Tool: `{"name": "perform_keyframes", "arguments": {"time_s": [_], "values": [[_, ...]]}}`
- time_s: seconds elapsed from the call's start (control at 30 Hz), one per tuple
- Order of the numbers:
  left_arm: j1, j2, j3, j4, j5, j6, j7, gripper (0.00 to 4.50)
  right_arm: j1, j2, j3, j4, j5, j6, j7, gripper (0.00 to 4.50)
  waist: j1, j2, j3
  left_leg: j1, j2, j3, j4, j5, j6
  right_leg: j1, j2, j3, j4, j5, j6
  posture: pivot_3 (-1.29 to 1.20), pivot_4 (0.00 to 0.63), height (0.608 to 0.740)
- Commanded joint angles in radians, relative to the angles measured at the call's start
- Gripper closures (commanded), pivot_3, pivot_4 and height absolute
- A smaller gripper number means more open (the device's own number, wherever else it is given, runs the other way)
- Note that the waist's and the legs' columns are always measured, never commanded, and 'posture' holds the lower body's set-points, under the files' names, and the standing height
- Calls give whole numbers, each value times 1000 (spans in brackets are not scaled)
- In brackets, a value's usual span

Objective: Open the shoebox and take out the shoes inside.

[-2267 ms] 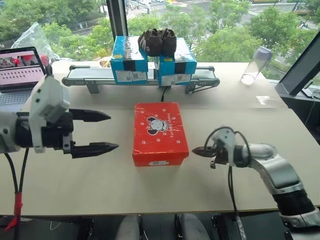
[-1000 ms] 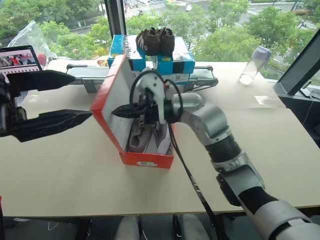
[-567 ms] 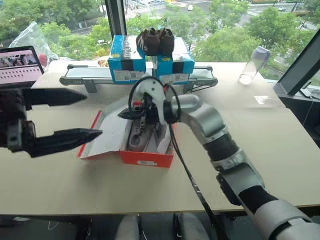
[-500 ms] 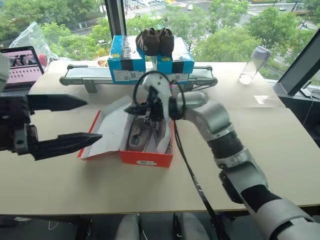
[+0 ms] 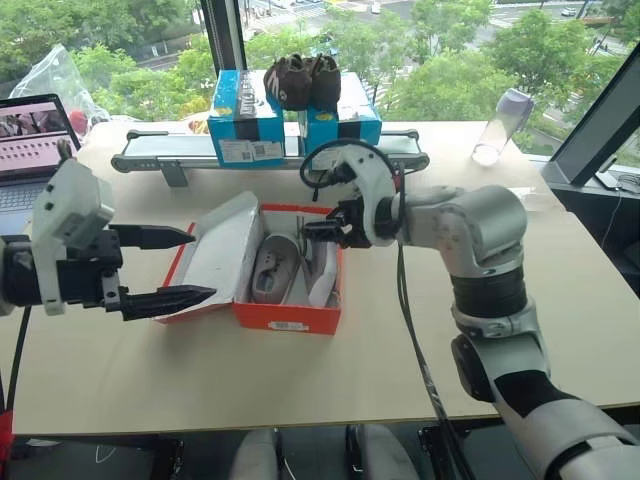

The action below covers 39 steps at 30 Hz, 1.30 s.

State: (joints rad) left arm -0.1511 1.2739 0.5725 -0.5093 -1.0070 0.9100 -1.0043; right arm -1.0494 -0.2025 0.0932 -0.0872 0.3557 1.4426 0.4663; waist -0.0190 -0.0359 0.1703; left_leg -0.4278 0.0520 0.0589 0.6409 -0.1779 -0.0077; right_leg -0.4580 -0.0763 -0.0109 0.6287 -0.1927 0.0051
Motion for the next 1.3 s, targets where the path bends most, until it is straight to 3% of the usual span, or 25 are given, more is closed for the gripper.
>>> {"name": "perform_keyframes", "arguments": {"time_s": [0.03,0.4,0.87,1.13,1.3], "values": [[-28,-10,-20,2,23,-39,-9,0,2,46,-26,35,-4,-31,-44,21,0,0,0,0,0,0,0,0,0,0,0,0,0,1,1,0,150,740],[-30,-26,-8,-19,29,-20,-2,0,76,-15,33,73,-33,-91,-64,21,2,0,0,-3,-1,-1,0,0,0,0,0,-1,-3,2,4,0,150,740],[-30,-30,-19,-18,43,-24,0,0,19,-80,41,5,-23,-75,-67,21,3,0,0,-3,-1,-1,1,0,0,0,0,-1,-2,2,4,0,150,740],[-47,-33,-34,-15,46,-26,7,0,58,-111,182,23,-80,-194,-47,21,-2,0,0,-3,0,-1,1,0,0,0,0,-1,-2,2,4,0,150,740],[-41,-33,-20,-18,45,-17,11,0,-11,-118,223,32,-126,-287,-34,21,-2,0,0,-3,0,-1,1,0,0,0,0,0,-2,2,4,0,150,740]]}}
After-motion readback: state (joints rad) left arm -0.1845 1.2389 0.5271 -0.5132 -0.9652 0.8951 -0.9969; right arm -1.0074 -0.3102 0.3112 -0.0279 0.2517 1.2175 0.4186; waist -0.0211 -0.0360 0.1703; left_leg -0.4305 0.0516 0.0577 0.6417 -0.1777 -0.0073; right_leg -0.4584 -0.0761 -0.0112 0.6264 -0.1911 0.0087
